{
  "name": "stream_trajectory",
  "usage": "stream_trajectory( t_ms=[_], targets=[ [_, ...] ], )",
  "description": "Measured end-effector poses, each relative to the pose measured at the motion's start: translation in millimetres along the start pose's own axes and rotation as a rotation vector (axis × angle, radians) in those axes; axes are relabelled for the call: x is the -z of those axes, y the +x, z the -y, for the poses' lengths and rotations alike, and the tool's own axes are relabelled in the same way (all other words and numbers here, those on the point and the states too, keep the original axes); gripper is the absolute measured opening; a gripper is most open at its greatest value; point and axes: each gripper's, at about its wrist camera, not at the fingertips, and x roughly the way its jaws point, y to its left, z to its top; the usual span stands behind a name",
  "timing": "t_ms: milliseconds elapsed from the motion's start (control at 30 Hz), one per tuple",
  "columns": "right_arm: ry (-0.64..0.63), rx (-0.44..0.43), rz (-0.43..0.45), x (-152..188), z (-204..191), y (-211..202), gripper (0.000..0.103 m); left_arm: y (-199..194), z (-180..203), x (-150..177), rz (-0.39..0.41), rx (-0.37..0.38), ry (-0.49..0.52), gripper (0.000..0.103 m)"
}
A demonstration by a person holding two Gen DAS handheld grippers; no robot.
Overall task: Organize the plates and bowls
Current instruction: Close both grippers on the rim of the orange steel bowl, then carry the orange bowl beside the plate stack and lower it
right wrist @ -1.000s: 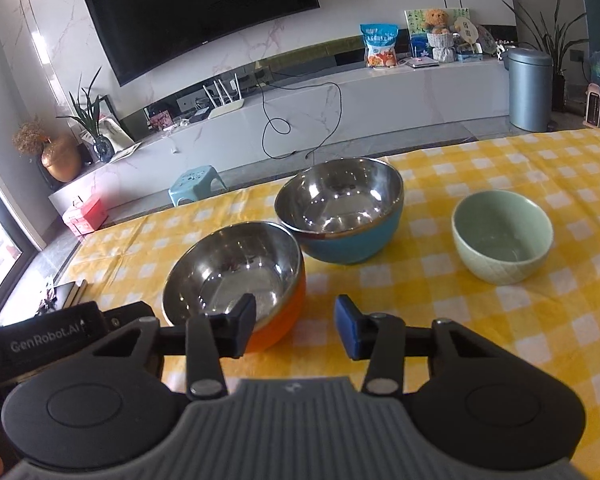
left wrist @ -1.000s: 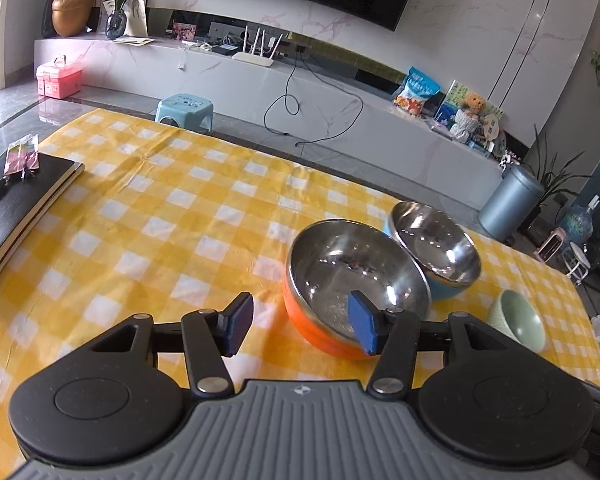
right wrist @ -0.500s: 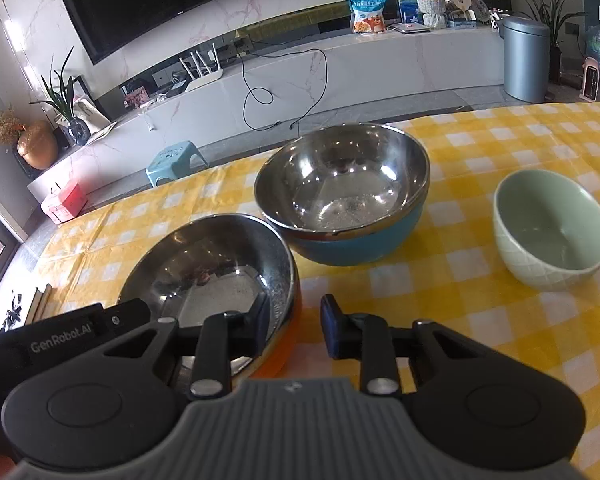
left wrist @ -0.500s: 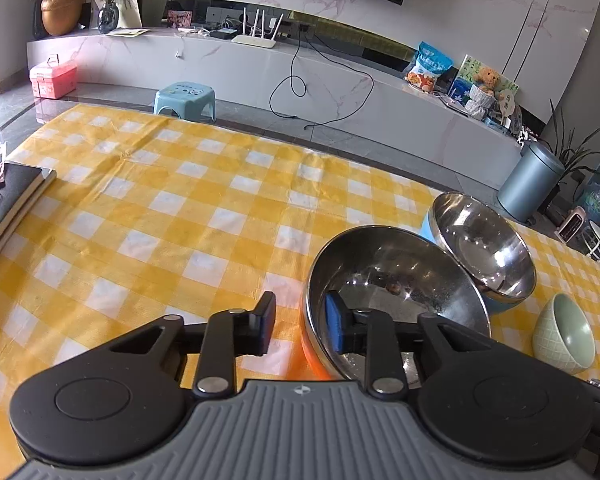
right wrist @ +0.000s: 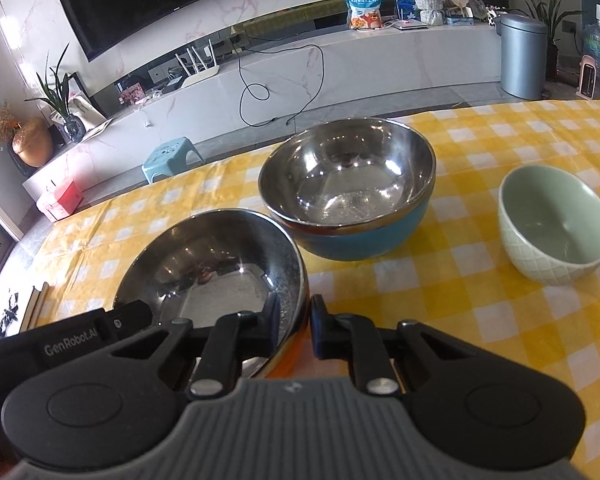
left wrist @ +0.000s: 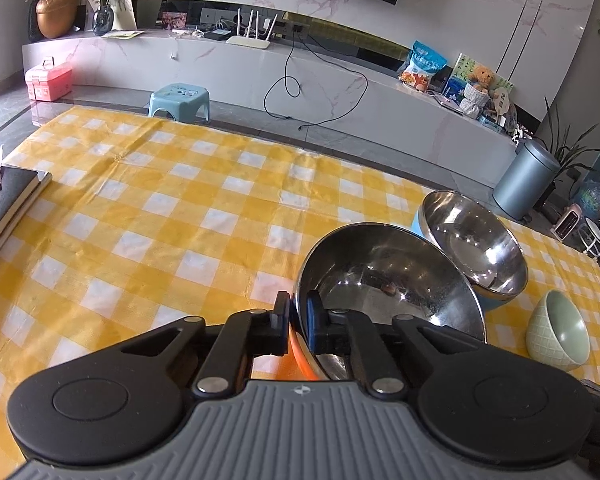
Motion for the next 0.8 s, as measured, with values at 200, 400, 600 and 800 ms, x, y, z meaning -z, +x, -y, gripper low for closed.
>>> stream_trajectory(
  t_ms=[200,400,600,800],
  targets=[
    [0.014,-0.02,0.011,4,2,-22,0.011,-27,1,5,0.022,0.002,-0.013,0.008],
    [0.028,-0.046,0.007,19,8,-55,0.011,-61,5,17,0.039,0.011,-0.022,0.008],
    [0.041,-0.057,-0.011,38,22,-89,0.01,-87,13,38,0.026,0.023,-0.022,0.008],
    [0.063,-0.054,-0.027,60,43,-118,0.01,-105,27,61,0.01,0.043,-0.013,0.009]
  ],
)
